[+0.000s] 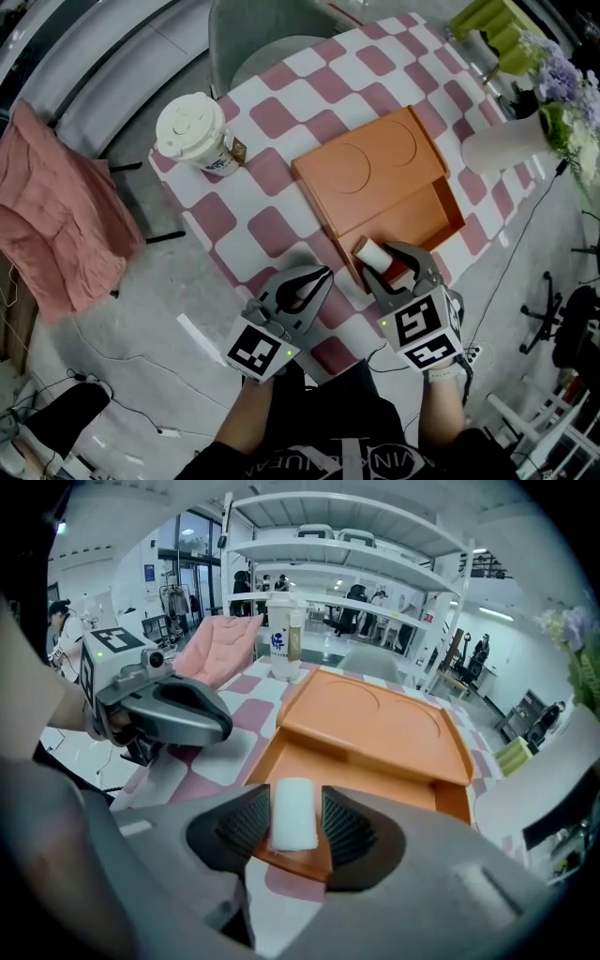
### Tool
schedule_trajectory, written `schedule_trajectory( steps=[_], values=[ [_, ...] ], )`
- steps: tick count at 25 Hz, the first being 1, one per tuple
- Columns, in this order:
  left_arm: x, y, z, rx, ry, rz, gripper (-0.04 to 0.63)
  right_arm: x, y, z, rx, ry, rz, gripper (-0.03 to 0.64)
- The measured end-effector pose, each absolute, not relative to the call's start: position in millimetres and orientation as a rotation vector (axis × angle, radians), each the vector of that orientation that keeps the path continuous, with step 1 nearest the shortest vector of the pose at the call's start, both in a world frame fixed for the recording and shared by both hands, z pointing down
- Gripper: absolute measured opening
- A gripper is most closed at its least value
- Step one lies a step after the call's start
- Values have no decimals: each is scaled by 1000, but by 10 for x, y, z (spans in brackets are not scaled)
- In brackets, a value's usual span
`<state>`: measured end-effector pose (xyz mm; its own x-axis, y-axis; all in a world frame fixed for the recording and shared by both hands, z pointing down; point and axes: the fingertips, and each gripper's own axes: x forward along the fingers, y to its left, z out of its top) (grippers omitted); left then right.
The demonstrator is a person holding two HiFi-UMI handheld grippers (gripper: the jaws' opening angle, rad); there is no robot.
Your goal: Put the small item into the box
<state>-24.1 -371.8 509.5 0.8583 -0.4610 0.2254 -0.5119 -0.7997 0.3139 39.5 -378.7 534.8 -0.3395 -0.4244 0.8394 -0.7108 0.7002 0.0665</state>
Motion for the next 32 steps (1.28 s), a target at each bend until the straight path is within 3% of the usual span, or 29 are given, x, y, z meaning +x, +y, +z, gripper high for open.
schedule_trajectory(
  steps=[8,14,20,32],
  values=[
    [-197,-3710,4905,2701,-739,193,20,358,-3797,4954,992,-2171,443,148],
    [-174,-3711,4684,2740,-750,179,20,359,-3791,4614,1071,-2277,387,53],
    [-208,-3720,4509,2730,-778,120,20,367,-3740,4343,1145,-2384,353,7],
    [-481,-3898,4051,2724,-924,34,20,392,-3734,3956,1232,-2524,351,6]
  ],
)
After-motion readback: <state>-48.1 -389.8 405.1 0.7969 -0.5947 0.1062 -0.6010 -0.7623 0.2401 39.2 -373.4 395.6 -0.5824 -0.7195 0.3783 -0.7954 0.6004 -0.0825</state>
